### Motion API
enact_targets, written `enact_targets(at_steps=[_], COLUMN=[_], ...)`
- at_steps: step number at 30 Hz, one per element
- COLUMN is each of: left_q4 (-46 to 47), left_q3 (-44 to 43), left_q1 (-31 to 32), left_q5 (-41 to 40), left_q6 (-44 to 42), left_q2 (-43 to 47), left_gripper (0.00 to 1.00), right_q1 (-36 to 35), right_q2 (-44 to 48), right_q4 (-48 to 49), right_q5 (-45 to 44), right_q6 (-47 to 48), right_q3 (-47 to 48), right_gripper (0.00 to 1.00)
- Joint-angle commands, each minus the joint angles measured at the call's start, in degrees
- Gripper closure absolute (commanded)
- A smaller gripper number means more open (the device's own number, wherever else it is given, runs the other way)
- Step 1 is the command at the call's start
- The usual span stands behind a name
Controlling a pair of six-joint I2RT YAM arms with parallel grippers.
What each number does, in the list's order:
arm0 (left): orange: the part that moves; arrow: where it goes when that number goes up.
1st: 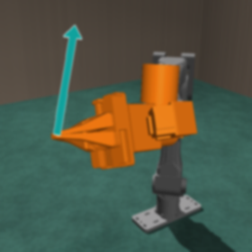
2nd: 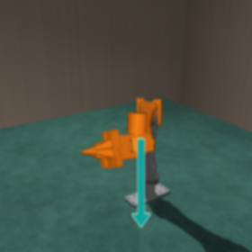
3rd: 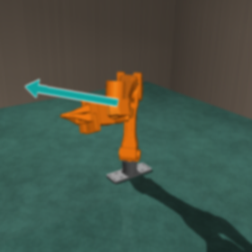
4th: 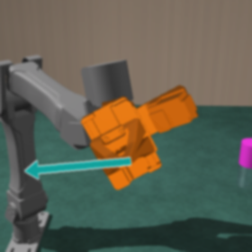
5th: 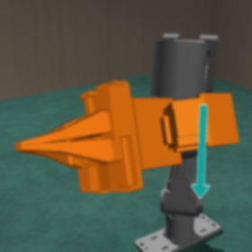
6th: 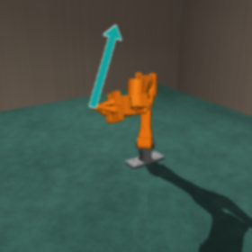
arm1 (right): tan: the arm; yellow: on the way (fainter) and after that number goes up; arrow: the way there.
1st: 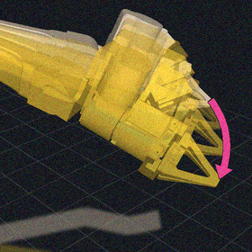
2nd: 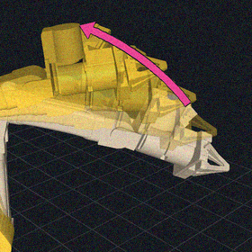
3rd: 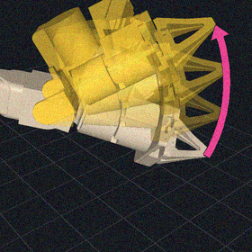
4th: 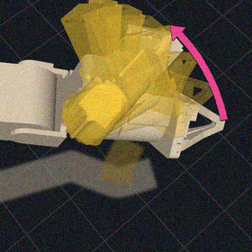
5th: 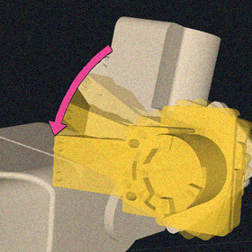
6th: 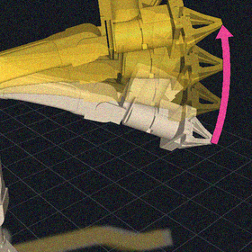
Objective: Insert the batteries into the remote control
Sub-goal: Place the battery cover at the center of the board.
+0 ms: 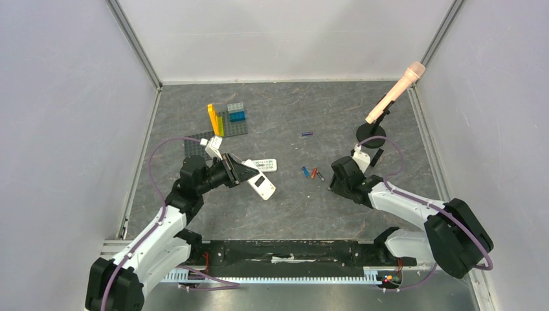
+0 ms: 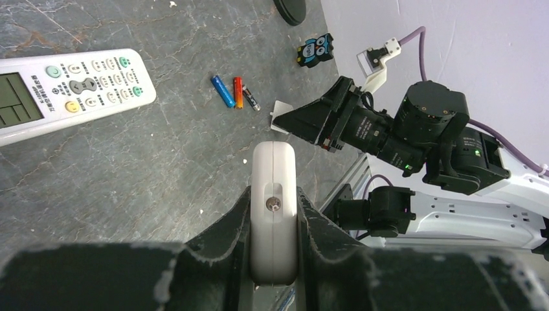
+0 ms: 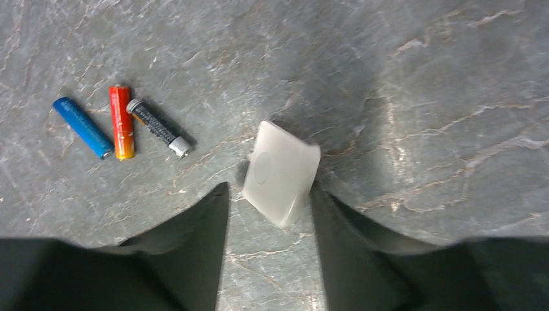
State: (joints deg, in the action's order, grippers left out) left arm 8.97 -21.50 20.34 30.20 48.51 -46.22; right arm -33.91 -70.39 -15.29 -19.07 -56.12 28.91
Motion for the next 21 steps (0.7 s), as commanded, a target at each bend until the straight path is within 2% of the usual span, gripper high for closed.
enact_targets(at_steps=[1, 4, 8, 12, 18, 21], left_q4=[1.31, 0.66, -0.59, -1.53, -2.2, -2.2], left_q3=[-1.49, -1.35, -1.44, -1.62, -1.78, -1.93], left_q1=[-0.19, -0.17, -0.18, -0.17, -0.17, -0.15], left_q5=[0.75, 0.21, -0.09, 0.4, 0.22, -0.04], left_q6=[-0.74, -0.44, -0.27, -0.43, -1.39, -1.72], left_q2=[-0.35, -0.73, -1.09, -1.64, -2.5, -3.12], left_gripper=[0.98, 0.98, 0.98, 0.98, 0.98, 0.98], right_q1=[0.12, 0.14, 0.1, -0.22, -3.79, -5.06], right_q2=[0.6, 2.4, 5.05, 4.11, -4.88, -9.54], right_q4=[-5.38, -8.19, -10.26, -6.88, -5.55, -5.5], right_q5=[-6.31, -8.51, -9.3, -2.68, -1.16, -2.13], right_q6=[-0.66, -0.1, 2.47, 8.15, 6.68, 4.62], right_q3=[2.87, 4.83, 7.89, 11.76, 17.64, 20.13], right_gripper=[0.42, 0.31, 0.29, 0.4, 0.59, 0.6])
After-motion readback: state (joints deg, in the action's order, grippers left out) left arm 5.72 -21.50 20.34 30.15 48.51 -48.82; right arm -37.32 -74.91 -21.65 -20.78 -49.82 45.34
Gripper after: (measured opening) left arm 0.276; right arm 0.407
